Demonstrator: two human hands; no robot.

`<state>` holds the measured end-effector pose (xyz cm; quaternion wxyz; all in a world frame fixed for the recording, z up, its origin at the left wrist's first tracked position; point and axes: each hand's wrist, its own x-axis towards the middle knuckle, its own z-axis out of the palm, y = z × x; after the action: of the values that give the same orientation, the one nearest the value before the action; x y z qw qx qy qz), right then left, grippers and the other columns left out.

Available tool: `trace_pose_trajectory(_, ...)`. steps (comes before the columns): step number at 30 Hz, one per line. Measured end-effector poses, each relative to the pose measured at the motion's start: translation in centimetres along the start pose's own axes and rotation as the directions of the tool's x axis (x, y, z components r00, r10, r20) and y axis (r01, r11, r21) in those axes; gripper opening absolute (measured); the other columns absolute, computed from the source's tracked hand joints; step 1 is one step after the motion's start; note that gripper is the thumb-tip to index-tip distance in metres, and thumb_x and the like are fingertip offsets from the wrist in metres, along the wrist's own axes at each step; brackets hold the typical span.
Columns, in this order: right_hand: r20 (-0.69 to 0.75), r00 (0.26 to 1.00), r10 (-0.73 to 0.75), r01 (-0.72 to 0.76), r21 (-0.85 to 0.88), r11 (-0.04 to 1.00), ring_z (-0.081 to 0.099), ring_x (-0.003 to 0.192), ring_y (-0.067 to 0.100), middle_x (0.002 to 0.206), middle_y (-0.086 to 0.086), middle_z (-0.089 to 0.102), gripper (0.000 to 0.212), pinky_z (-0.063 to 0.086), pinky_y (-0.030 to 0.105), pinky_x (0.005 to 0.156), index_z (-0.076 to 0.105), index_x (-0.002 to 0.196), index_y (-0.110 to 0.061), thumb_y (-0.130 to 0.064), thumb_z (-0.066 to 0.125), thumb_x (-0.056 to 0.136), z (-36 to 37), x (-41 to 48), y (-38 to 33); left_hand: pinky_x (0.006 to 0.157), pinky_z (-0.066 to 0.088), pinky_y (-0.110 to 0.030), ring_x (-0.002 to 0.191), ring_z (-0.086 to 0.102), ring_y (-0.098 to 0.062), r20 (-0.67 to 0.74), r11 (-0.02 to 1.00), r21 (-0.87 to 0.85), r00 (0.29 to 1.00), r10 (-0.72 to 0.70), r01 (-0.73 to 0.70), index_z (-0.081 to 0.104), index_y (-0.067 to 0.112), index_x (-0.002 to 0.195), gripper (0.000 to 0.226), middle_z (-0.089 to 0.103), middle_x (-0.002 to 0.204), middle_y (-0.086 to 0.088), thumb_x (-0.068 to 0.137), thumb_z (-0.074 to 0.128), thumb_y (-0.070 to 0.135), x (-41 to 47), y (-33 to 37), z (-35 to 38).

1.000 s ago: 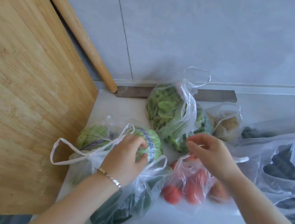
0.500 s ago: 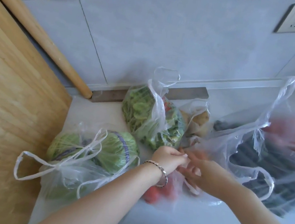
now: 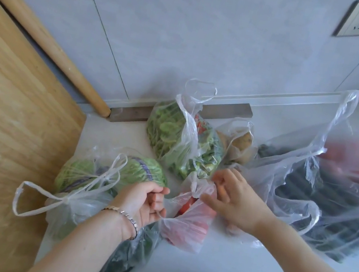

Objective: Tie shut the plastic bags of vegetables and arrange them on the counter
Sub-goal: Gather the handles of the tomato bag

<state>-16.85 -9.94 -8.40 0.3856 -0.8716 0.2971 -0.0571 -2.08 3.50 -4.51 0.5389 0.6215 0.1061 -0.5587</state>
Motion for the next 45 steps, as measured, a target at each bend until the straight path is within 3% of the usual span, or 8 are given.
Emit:
trace_pose_trajectory(3,0.162,0.986,0.024,0.002,-0.160,0.987,0.028,0.126,0.011,0.132,-0.006,0.032,0.087,0.026,0.033,0.112,0.036,0.136,-0.027,-0.061,0.067,0.063,1.0,0.2,-1.1,0.054,0.039,-0.028,0.028,0.035,-0.008,-0.001,1.000,0.004,1.000,0.012,-0.012,0.054,0.000,0.071,0.026,0.038,0.036,0.003,0.092,0.038,0.003,-0.4,-0.3,0.4)
trace_pose_trajectory(7,0.169,0.981,-0.092,0.136,-0.265,0.955,0.039,0.118,0.020,0.124,-0.002,0.048,0.033,0.035,0.037,0.104,0.061,0.109,-0.019,-0.042,0.051,0.089,3.1,0.9,-1.8,0.051,0.041,-0.026,0.028,0.036,-0.008,0.000,1.000,0.014,1.000,0.010,-0.010,0.053,0.000,0.072,0.027,0.040,0.035,0.003,0.093,0.037,0.002,-0.9,-0.2,0.6)
trace_pose_trajectory(14,0.036,0.989,0.142,-0.147,0.252,0.956,0.040,0.046,0.002,0.048,-0.009,0.042,0.041,0.036,0.014,0.053,0.041,0.055,-0.016,-0.027,0.044,0.094,-0.4,0.6,-4.6,0.051,0.042,-0.026,0.027,0.036,-0.007,-0.011,0.997,-0.010,0.997,0.073,-0.073,0.054,0.000,0.071,0.029,0.041,0.035,0.003,0.093,0.036,0.002,-1.3,0.6,-0.5)
trace_pose_trajectory(21,0.156,0.963,0.221,-0.271,0.574,0.773,0.028,0.038,0.008,0.044,-0.006,0.037,0.032,0.027,0.020,0.040,0.062,0.079,-0.005,-0.003,0.033,0.092,-3.5,-1.1,-5.3,0.041,0.050,-0.020,0.037,0.045,-0.008,0.010,0.951,-0.060,0.953,0.303,-0.302,0.060,-0.002,0.079,0.035,0.054,0.044,0.000,0.088,0.027,-0.005,-1.6,2.1,-1.6)
trace_pose_trajectory(25,0.276,0.924,0.264,-0.380,0.607,0.698,0.042,0.034,0.011,0.060,0.004,0.052,0.038,0.037,0.021,0.037,0.064,0.093,-0.001,0.007,0.028,0.091,-3.2,-1.5,-4.7,0.059,0.060,-0.041,0.055,0.061,-0.014,0.104,0.911,0.128,0.918,0.382,-0.393,0.069,0.001,0.082,0.044,0.063,0.062,-0.007,0.084,0.032,-0.023,-1.9,0.9,-1.1)
trace_pose_trajectory(36,0.613,0.786,0.082,-0.592,0.706,0.389,0.064,0.079,0.025,0.116,0.021,0.065,0.024,0.057,0.029,0.077,0.068,0.104,-0.004,0.001,0.062,0.082,-0.6,-0.5,-2.1,0.059,0.052,-0.013,0.055,0.061,-0.001,0.408,0.620,0.554,0.830,0.380,-0.556,0.052,0.031,0.116,0.050,0.065,0.079,-0.001,0.084,0.052,-0.008,1.1,-3.1,2.1)
trace_pose_trajectory(41,0.639,0.748,0.179,-0.562,0.467,0.683,0.046,0.051,0.010,0.063,0.002,0.055,0.014,0.038,0.019,0.055,0.066,0.083,-0.010,-0.024,0.066,0.083,-0.4,-0.1,-1.8,0.067,0.047,-0.025,0.065,0.052,-0.008,0.511,0.475,0.642,0.798,0.320,-0.602,0.054,0.024,0.075,0.018,0.057,0.072,0.005,0.077,0.065,0.009,3.2,-3.5,2.5)
trace_pose_trajectory(45,0.339,0.831,0.442,-0.515,0.168,0.840,0.040,0.056,0.011,0.069,0.004,0.053,0.026,0.039,0.020,0.055,0.061,0.070,-0.012,-0.035,0.064,0.082,-1.3,0.6,-0.1,0.053,0.031,-0.022,0.049,0.034,-0.009,0.438,0.192,0.816,0.800,0.411,-0.545,0.042,0.020,0.054,0.034,0.039,0.052,0.005,0.078,0.066,0.027,4.6,-2.9,0.5)
